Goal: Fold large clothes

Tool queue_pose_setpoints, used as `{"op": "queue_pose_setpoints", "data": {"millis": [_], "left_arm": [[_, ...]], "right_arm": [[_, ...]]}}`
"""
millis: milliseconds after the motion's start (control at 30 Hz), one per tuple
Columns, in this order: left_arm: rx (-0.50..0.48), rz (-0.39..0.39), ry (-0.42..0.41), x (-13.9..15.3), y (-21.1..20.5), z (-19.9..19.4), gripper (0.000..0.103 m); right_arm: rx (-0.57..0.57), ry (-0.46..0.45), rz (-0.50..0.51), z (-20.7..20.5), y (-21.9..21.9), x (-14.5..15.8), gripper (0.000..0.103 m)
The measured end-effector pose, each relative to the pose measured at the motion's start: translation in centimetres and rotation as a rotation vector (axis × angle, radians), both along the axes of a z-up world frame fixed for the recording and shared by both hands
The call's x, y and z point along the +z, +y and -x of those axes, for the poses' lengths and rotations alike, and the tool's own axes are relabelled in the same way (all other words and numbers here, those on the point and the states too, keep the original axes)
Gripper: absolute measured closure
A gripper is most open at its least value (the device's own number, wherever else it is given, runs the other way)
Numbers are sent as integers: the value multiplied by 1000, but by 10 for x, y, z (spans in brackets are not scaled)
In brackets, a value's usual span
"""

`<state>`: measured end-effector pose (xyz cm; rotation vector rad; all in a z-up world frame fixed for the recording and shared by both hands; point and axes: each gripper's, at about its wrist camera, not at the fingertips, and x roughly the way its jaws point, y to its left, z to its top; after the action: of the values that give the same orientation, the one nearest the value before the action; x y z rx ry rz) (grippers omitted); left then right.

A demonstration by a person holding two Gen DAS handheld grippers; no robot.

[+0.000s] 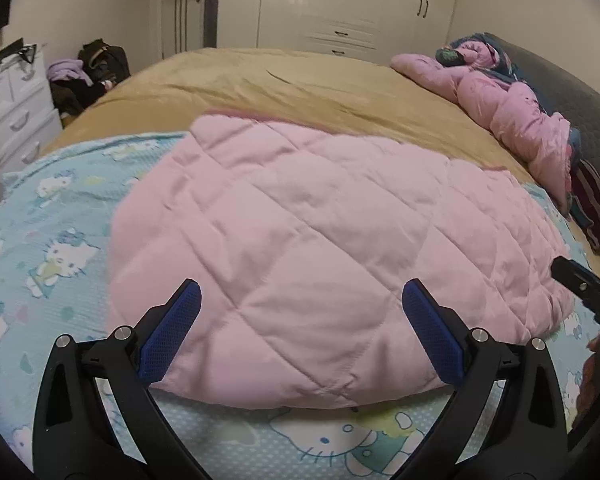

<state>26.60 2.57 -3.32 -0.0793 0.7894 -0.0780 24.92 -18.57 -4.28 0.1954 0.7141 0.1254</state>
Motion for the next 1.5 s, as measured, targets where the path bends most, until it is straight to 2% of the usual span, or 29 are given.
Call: {"op": "queue_pose_setpoints", "data": {"millis": [133,367,667,933,1067,1233,1300,1400,1500], "left_arm": [[43,-34,-18,6,13,0,8],[121,-33,0,2,42,-5,8],[183,-51,32,-11,65,-17,8],[212,-49,61,-27,81,-31,8],[203,27,74,-38,93,-38,8],[180,125,91,-52,102,-48,8],[166,187,104,-60,108,-51,8],[141,264,121,-71,114,-55,8],[122,318,138,-81,118,-58,8]], "right_arm": [[-7,-35,6,4,-5,12,4],[-69,-43,29,4,-38,14,4],[-194,18,31,-2,-98,-10,4],[-234,93,47,-12,-133,-37,4],[-207,146,49,-27,-146,-50,4],[-153,210,-15,-50,-159,-68,4],[-117,249,-54,-61,-164,-78,4],[-77,323,-173,-78,-175,-96,4],[-17,356,-206,-92,-175,-105,4]]}}
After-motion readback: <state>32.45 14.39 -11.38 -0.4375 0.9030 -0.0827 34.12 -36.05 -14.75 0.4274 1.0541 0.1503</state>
